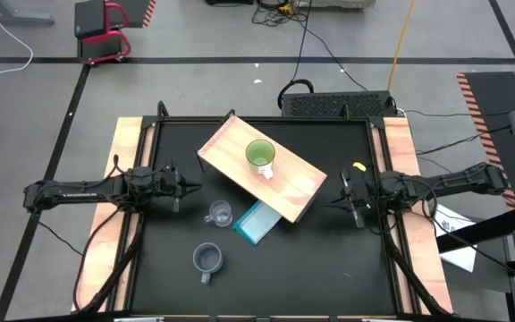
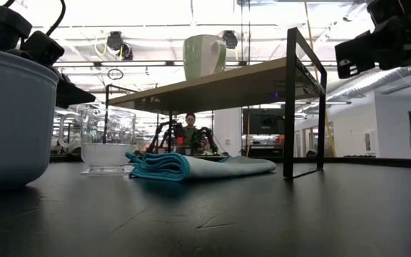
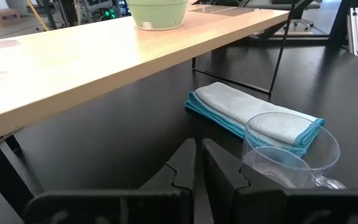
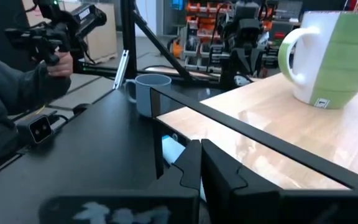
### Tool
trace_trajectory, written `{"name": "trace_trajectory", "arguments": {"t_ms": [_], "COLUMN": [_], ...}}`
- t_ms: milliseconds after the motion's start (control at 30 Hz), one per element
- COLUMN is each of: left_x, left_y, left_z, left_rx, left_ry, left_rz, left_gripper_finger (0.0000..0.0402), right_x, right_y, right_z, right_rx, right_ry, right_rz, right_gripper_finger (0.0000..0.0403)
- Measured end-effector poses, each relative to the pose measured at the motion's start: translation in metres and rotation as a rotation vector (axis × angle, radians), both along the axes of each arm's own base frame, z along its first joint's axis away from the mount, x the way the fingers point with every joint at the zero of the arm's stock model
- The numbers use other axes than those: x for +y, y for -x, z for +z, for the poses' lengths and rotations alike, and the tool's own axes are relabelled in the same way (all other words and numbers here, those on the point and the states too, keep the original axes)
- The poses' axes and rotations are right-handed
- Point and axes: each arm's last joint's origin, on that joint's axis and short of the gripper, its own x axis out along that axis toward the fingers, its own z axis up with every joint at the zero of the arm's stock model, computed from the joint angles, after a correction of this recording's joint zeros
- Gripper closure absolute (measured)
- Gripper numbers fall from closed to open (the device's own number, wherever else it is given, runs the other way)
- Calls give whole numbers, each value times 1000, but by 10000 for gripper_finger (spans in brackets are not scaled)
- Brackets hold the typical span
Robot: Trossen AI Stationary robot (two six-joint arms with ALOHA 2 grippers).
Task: Stack small to large cups/mugs on shelf
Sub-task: Put the green mug on the shelf
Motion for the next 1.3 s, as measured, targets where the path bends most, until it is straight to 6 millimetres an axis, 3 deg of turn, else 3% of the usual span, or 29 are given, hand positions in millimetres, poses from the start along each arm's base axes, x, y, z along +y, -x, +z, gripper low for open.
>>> {"name": "trace_trajectory", "arguments": {"t_ms": [300,500,667,1300], "left_x": [0,0,0,0], "left_y": [0,0,0,0], "left_z": [0,0,0,0], "left_rx": [2,2,2,1], "left_ry": [-16,-16,-18,-17], "left_rz": [-4,-4,-4,-4], "left_gripper_finger": [371,371,371,371], "right_x": [5,6,3,4], "right_y": [7,9,9,9], "right_z": [-7,-13,-13,-13], "right_rx": [-76,-77,-90,-87], "right_ry": [3,7,4,11], "right_rz": [210,213,110,120], "right_gripper_finger": [403,403,403,403]}}
